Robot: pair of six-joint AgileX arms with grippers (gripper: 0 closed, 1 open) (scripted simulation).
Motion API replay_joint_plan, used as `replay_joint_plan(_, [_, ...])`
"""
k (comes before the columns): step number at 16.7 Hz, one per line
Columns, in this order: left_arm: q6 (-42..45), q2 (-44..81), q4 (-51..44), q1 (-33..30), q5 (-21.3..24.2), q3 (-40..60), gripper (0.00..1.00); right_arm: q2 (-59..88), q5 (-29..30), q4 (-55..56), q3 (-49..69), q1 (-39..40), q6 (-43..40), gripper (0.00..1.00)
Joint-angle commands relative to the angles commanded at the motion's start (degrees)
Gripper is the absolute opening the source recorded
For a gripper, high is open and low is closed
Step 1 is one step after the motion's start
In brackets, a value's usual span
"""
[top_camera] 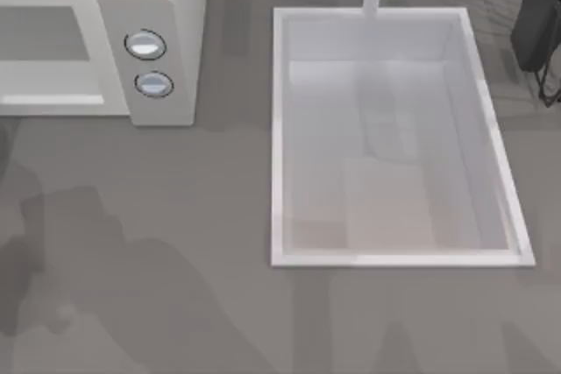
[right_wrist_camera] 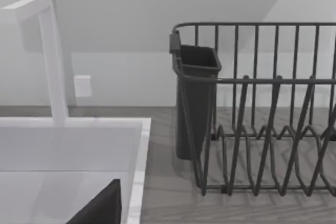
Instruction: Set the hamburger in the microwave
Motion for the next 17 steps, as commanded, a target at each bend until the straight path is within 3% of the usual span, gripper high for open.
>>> replay_joint_plan(8, [-1.6, -3.7, -11.2, 0.5, 1.1, 13.3, 0.00, 0.0, 0.0, 0.0, 0.0, 0.0, 0.0, 1.00])
replay_joint_plan(14, [-2.0, -3.6, -10.5, 0.4, 1.3, 13.1, 0.00, 0.0, 0.0, 0.0, 0.0, 0.0, 0.0, 1.00])
replay_joint_plan(17, [-6.2, -2.9, -5.2, -0.4, 3.6, 11.1, 0.00, 0.0, 0.0, 0.0, 0.0, 0.0, 0.0, 1.00])
